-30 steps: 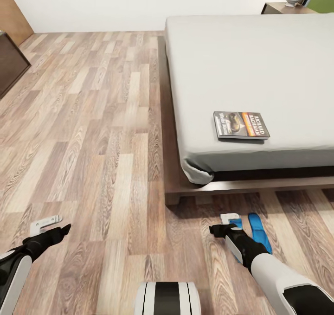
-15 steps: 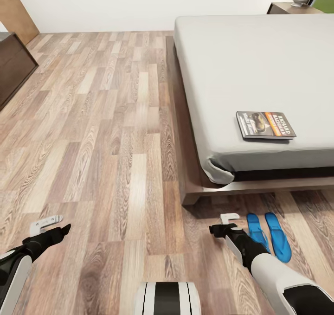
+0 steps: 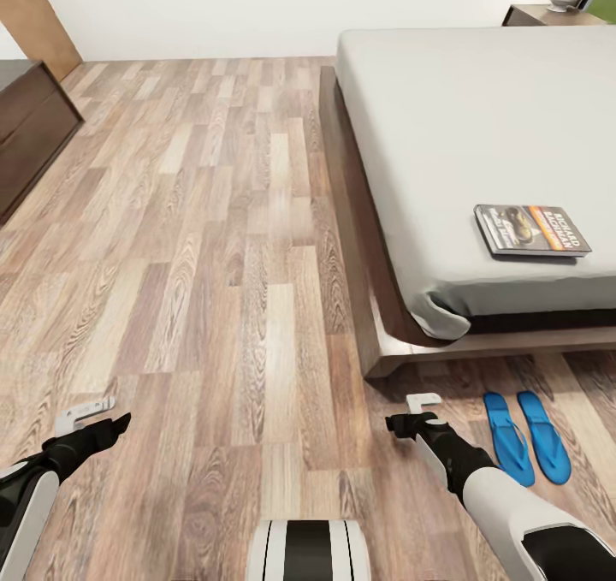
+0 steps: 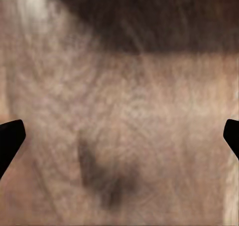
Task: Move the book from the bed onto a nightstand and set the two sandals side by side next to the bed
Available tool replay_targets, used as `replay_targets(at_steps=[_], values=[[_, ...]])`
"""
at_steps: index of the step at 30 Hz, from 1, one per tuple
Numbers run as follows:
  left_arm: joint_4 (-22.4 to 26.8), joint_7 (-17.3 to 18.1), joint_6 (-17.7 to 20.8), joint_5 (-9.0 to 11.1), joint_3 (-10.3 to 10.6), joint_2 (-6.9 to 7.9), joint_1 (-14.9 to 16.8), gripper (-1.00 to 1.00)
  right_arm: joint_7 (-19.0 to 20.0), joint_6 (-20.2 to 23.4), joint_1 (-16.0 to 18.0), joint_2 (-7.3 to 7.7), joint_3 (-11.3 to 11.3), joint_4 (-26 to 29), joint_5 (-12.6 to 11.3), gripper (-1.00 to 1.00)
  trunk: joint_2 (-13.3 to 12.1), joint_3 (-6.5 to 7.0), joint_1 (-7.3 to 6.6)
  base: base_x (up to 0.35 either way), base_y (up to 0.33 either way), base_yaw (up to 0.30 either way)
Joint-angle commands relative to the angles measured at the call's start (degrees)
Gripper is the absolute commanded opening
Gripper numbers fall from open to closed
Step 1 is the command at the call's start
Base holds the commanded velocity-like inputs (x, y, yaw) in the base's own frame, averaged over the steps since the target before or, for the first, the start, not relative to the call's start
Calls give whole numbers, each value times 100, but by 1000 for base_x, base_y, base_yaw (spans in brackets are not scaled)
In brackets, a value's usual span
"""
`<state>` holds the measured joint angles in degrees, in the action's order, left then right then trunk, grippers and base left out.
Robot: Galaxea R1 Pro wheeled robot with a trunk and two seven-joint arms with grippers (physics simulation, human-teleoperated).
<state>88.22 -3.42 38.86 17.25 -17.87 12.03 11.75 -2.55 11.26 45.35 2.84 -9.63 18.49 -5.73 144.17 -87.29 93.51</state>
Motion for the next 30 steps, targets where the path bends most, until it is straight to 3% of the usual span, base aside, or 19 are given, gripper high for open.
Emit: replay_targets(at_steps=[1, 30], values=[[2, -36, 25, 59, 1, 1, 3, 100, -27, 35, 0, 6, -48, 14, -59, 100, 1, -3, -1, 0, 286, -47], [2, -30, 22, 59, -2, 1, 3, 100, -18, 35, 0, 6, -48, 14, -59, 100, 1, 60, -1, 0, 310, -255]])
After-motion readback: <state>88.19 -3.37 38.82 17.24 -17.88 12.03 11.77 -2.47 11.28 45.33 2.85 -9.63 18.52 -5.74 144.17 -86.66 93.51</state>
